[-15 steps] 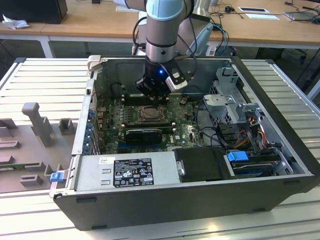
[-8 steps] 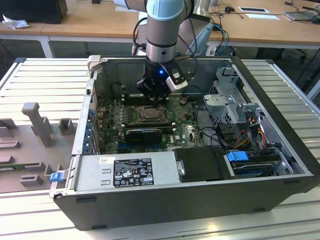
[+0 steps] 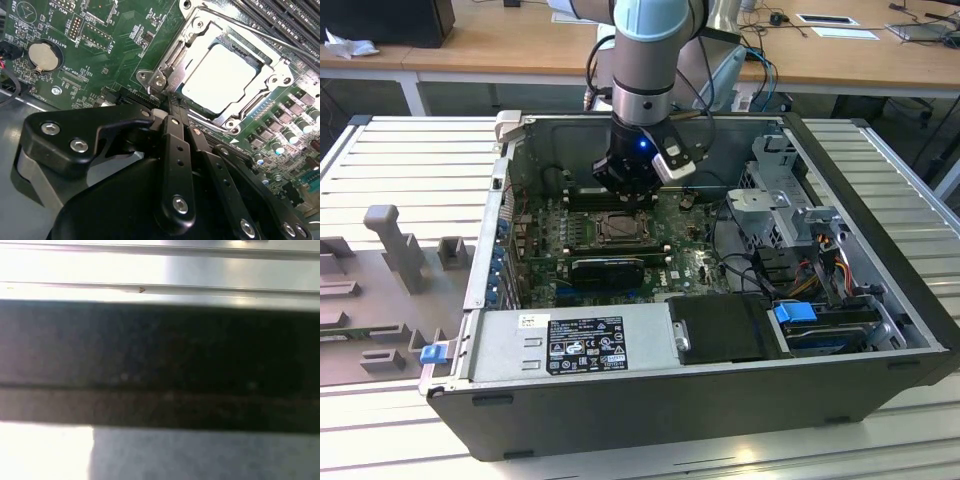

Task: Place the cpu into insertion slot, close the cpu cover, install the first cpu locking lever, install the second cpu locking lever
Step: 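Install the first cpu locking lever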

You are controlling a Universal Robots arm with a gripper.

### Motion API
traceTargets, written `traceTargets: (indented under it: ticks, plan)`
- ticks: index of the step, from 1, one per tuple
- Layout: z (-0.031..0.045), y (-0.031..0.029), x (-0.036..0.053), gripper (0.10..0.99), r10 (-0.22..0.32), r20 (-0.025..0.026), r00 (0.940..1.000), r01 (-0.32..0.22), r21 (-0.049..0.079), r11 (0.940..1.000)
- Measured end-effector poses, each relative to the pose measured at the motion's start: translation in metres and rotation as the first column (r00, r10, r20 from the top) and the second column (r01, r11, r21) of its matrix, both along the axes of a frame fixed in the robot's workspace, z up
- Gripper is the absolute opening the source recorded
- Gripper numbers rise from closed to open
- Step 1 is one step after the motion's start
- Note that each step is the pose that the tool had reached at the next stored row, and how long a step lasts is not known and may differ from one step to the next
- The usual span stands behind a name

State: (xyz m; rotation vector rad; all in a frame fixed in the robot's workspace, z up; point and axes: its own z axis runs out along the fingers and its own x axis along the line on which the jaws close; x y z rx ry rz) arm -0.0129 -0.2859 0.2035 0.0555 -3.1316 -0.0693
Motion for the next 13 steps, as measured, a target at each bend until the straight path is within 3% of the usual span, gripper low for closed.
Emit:
traceTargets:
  ticks: [2, 6, 8, 11, 13]
  plan:
    - [-0.0006, -0.0001, 0.0003, 0.106, 0.000, -0.0006, 1.0000, 0.000, -0.006, 1.0000]
    - [-0.0018, -0.0001, 0.0020, 0.106, 0.000, -0.0034, 1.0000, 0.000, -0.004, 1.0000]
    - [-0.0020, 0.0000, 0.0024, 0.106, 0.000, -0.0047, 1.0000, 0.000, 0.003, 1.0000]
    - [-0.0019, 0.0001, 0.0025, 0.106, 0.000, -0.0086, 1.0000, 0.000, 0.028, 0.9996]
    - [0.0009, 0.0001, 0.0025, 0.106, 0.000, -0.0089, 1.0000, 0.000, 0.029, 0.9996]
